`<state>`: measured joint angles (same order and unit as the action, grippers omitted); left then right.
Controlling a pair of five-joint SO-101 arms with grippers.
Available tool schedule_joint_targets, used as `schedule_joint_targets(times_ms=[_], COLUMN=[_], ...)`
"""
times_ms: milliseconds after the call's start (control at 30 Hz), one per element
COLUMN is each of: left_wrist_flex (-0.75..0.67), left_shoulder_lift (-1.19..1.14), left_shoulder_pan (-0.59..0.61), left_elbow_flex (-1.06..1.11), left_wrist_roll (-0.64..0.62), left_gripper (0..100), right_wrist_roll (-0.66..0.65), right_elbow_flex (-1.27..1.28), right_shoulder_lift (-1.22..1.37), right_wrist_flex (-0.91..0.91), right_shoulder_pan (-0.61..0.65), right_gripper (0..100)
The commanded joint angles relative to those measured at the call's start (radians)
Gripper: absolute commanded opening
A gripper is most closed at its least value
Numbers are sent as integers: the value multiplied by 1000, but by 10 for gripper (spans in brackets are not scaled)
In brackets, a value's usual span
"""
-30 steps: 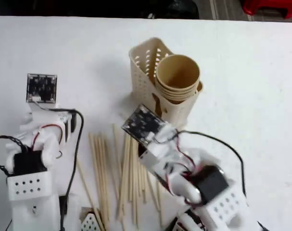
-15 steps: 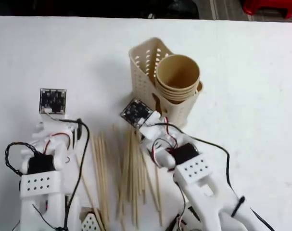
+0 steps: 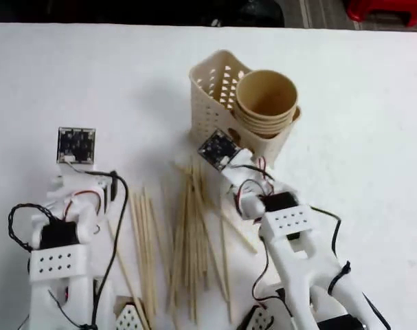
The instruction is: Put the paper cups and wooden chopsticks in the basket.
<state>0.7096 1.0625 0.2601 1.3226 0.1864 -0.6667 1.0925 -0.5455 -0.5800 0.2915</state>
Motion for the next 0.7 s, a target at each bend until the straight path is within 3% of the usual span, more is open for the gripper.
schedule_joint_targets(times_ms=[0,467,667], left_wrist_flex=[-21,-23,-23], left_shoulder_lift=[24,27,27], left_shoulder_pan=[5,5,5], left_elbow_flex=[-6,12,12], left_wrist_roll=[-5,-2,-2], left_gripper=[218,218,218], right_wrist_roll=[-63,-345,-365], right_elbow_flex=[-6,-8,-6], right_shoulder_lift=[2,-4,-7], right_wrist_flex=[19,19,-4], right_shoulder_pan=[-51,-263,-271], right_gripper=[19,19,19])
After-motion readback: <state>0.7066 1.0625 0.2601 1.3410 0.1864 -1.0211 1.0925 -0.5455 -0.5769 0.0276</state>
